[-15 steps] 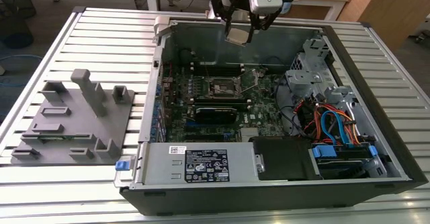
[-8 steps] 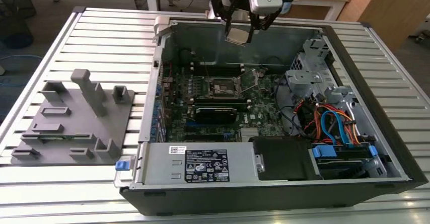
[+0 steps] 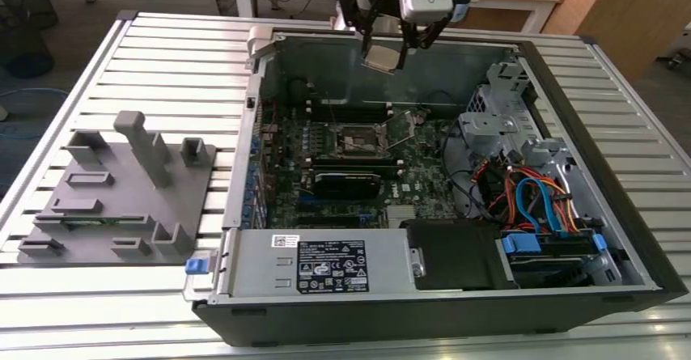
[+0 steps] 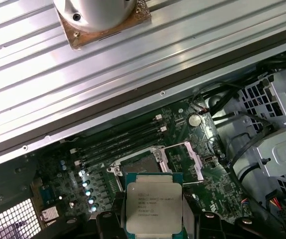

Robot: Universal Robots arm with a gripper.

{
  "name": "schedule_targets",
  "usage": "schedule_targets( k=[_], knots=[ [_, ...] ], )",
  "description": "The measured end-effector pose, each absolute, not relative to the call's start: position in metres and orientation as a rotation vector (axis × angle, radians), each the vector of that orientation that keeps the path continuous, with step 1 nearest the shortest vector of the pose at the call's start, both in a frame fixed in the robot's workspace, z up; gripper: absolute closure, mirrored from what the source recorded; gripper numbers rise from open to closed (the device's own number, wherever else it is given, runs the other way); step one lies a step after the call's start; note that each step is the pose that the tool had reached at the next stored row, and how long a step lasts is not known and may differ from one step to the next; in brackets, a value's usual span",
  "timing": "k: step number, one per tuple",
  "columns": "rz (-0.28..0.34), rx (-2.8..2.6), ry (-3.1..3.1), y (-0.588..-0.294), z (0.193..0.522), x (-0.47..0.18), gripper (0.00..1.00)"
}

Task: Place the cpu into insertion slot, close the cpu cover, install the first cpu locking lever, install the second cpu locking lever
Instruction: 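Place the cpu into insertion slot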

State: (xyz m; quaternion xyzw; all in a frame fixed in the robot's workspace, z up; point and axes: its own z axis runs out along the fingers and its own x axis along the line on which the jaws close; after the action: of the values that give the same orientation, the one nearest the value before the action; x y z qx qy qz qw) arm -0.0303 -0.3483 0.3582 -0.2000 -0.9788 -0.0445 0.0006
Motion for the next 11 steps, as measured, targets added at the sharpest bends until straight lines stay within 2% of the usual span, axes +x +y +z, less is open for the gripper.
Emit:
schedule_targets(
  k=[11],
  knots=[
    [-0.140, -0.812, -3.036, -0.3483, 0.3579, -0.0303, 0.46]
  ],
)
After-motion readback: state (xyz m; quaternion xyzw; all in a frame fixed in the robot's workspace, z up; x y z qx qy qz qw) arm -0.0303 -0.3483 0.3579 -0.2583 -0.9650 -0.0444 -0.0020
